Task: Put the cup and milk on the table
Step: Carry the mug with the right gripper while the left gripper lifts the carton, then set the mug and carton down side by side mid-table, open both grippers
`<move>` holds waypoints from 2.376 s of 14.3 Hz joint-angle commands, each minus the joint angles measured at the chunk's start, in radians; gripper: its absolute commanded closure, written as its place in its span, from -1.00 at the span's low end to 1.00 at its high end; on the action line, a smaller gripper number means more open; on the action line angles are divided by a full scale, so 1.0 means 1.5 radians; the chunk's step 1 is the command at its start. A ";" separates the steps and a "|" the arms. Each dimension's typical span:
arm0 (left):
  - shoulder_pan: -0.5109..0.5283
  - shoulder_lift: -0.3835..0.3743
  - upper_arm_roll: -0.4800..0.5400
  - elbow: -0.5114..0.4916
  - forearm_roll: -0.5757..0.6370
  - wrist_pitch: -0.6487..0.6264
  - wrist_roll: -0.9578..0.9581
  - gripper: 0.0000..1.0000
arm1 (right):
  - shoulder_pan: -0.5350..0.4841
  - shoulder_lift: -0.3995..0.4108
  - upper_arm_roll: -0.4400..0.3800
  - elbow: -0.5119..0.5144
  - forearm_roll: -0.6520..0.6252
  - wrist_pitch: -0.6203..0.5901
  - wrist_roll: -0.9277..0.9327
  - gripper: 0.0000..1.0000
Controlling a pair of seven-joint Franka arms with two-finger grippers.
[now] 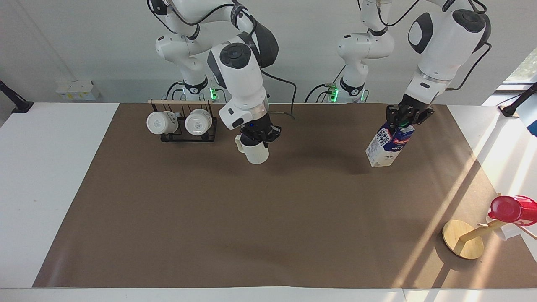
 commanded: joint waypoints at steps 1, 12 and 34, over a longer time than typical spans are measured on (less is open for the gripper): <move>-0.021 0.009 0.007 0.029 -0.001 -0.030 -0.039 0.44 | 0.030 0.013 0.001 0.000 -0.037 0.021 0.010 1.00; -0.024 0.007 0.006 0.021 -0.002 -0.029 -0.044 0.44 | 0.140 0.087 0.000 -0.059 -0.125 0.098 0.078 1.00; -0.167 -0.010 0.001 0.012 -0.002 -0.032 -0.238 0.44 | -0.052 -0.085 -0.010 -0.045 -0.111 0.040 0.076 -1.00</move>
